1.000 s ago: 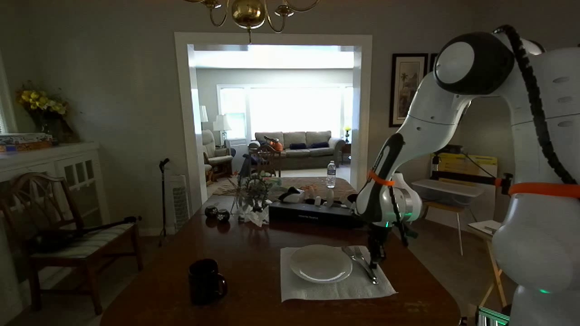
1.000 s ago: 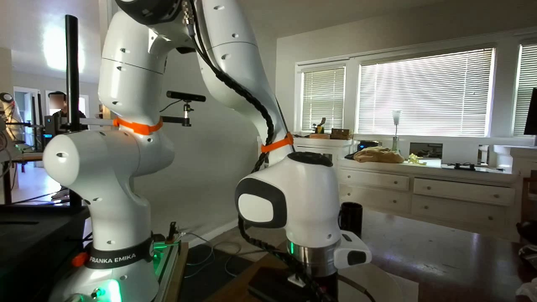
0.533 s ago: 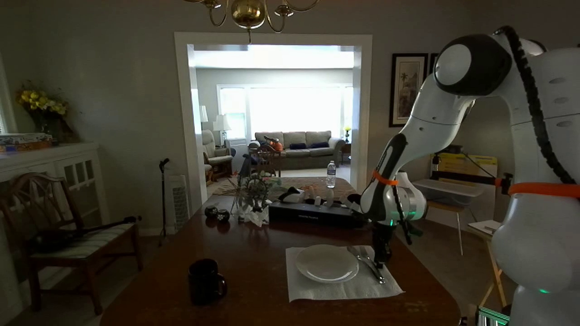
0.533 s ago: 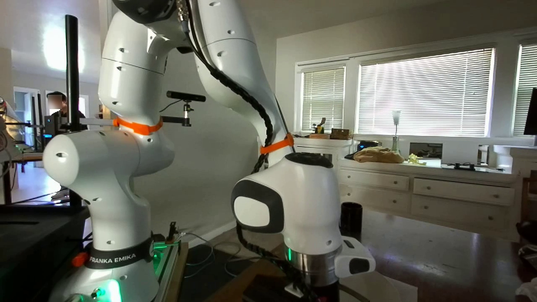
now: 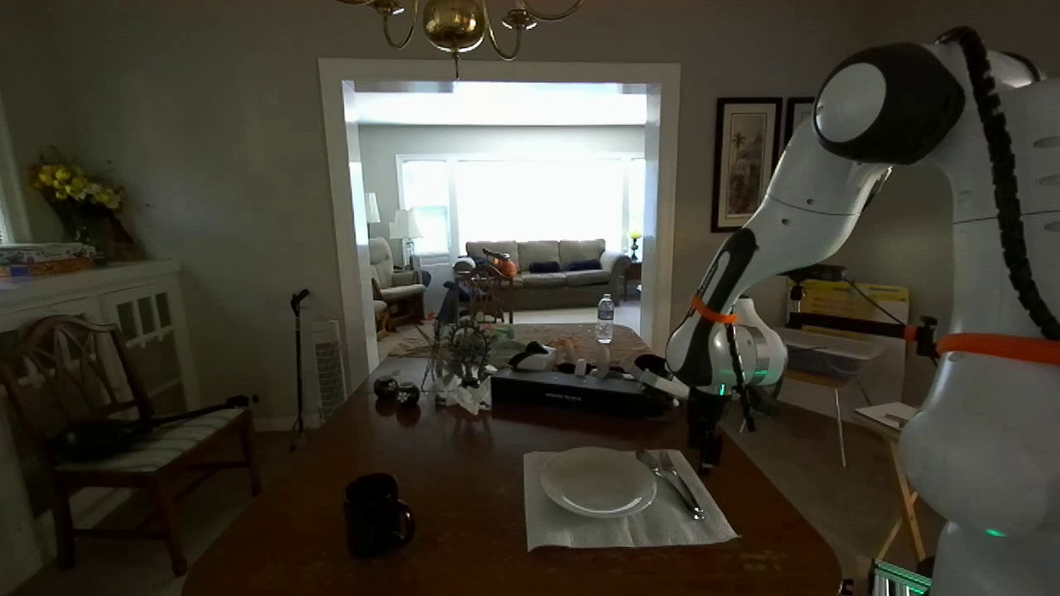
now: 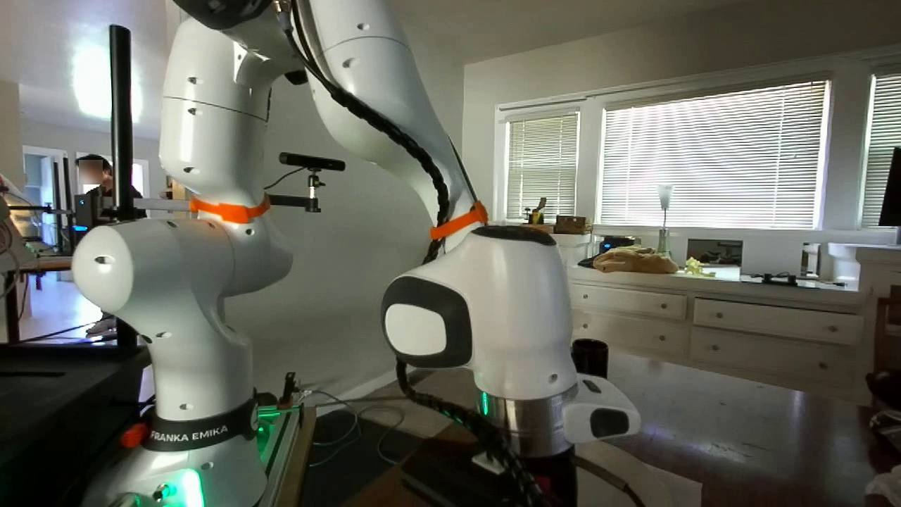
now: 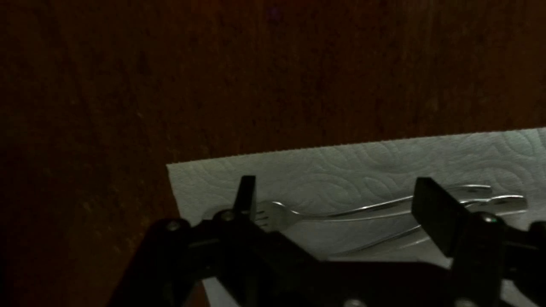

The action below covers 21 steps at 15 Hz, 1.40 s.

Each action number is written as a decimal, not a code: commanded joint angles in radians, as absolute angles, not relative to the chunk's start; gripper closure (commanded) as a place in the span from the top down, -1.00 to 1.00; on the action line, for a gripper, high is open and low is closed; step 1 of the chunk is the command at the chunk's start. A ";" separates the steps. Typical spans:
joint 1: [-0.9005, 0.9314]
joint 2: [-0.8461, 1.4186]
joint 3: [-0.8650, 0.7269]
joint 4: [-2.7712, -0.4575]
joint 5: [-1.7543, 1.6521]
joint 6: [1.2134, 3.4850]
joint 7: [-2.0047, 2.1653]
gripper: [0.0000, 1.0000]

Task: Move the white cloth to the right

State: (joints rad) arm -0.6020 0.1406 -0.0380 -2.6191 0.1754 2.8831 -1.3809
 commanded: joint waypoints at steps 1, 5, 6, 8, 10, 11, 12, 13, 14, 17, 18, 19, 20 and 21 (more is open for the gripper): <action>-0.498 0.018 -0.170 -2.639 0.058 2.784 -1.225 1.00; -0.412 -0.089 -0.243 -2.623 -0.103 2.670 -0.917 1.00; -0.398 -0.114 -0.243 -2.614 -0.132 2.631 -0.845 1.00; -0.500 -0.165 -0.115 -2.583 -0.163 2.538 -0.693 1.00; -0.519 -0.232 -0.019 -2.559 -0.121 2.428 -0.542 1.00; -0.528 -0.261 0.028 -2.539 -0.110 2.357 -0.468 1.00; -0.549 -0.286 0.081 -2.516 -0.117 2.287 -0.391 1.00; -0.573 -0.312 0.139 -2.507 -0.120 2.255 -0.310 1.00; -0.564 -0.329 0.172 -2.486 -0.112 2.202 -0.228 1.00; -0.535 -0.343 0.244 -2.429 -0.104 2.096 0.006 1.00; -0.536 -0.346 0.265 -2.413 -0.099 2.067 0.071 1.00; -0.537 -0.346 0.283 -2.400 -0.093 2.049 0.137 1.00; -0.396 -0.334 0.132 -2.422 -0.164 2.094 0.082 1.00; -0.394 -0.333 0.146 -2.411 -0.163 2.077 0.128 1.00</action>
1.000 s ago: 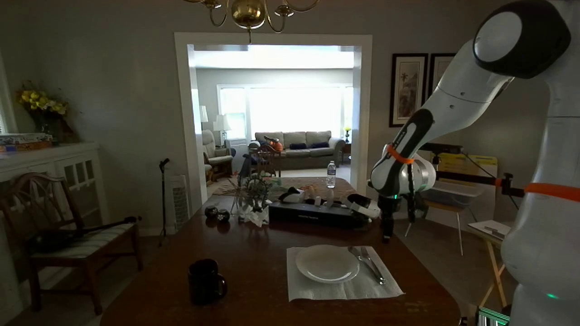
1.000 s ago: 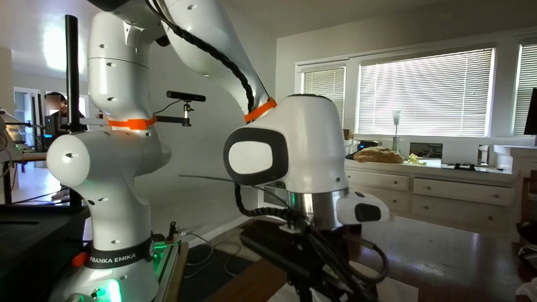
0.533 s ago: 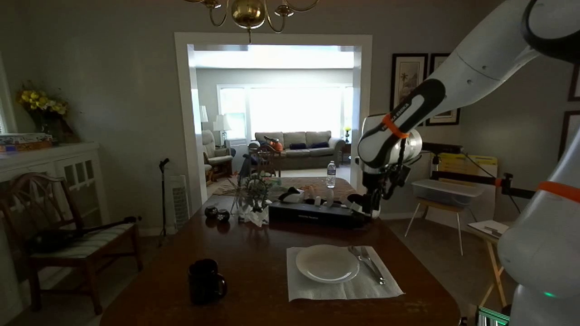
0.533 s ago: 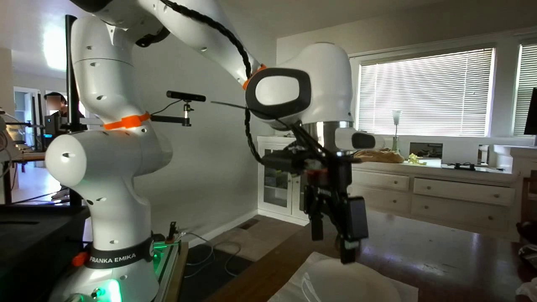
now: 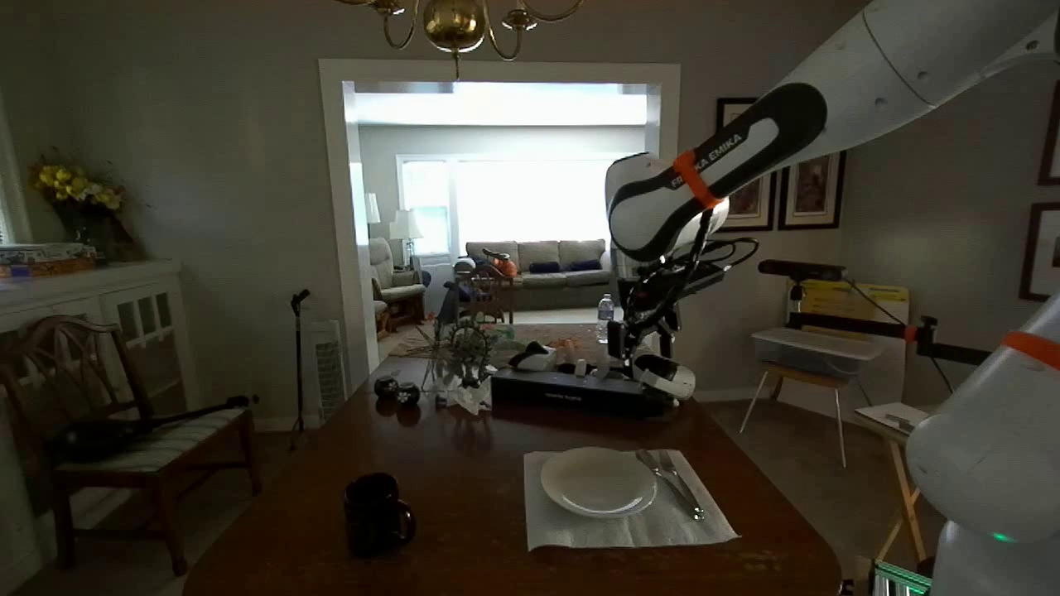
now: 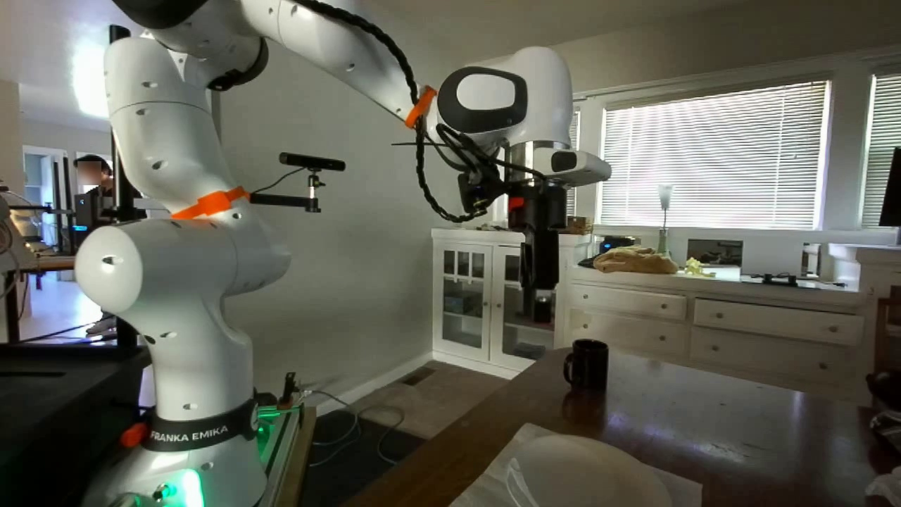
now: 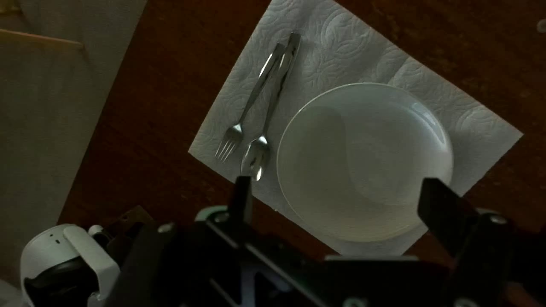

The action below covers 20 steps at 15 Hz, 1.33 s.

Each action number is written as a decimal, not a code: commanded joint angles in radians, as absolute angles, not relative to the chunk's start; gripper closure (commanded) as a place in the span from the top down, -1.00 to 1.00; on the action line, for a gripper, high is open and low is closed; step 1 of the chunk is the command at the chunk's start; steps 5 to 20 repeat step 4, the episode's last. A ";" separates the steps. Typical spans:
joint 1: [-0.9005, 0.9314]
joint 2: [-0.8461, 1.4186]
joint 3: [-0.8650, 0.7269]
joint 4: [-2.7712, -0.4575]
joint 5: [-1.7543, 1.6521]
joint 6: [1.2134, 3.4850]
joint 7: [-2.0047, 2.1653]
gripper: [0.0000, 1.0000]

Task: Move the white cloth to the right

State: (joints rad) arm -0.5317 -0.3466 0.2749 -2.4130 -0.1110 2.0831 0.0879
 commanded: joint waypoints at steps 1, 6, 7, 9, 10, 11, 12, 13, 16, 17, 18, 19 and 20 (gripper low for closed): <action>-0.394 -0.333 0.152 -2.406 -0.163 2.071 0.151 1.00; -0.397 -0.332 0.152 -2.405 -0.162 2.070 0.165 1.00; -0.397 -0.332 0.152 -2.405 -0.162 2.070 0.165 1.00; -0.397 -0.332 0.152 -2.405 -0.162 2.070 0.165 1.00; -0.397 -0.332 0.152 -2.405 -0.162 2.070 0.165 1.00; -0.397 -0.332 0.152 -2.405 -0.162 2.070 0.165 1.00; -0.397 -0.332 0.152 -2.405 -0.162 2.070 0.165 1.00; -0.397 -0.332 0.152 -2.405 -0.162 2.070 0.165 1.00; -0.397 -0.332 0.152 -2.405 -0.162 2.070 0.165 1.00; -0.397 -0.332 0.152 -2.405 -0.162 2.070 0.165 1.00; -0.397 -0.332 0.152 -2.405 -0.162 2.070 0.165 1.00; -0.397 -0.332 0.152 -2.405 -0.162 2.070 0.165 1.00; -0.397 -0.332 0.152 -2.405 -0.162 2.070 0.165 1.00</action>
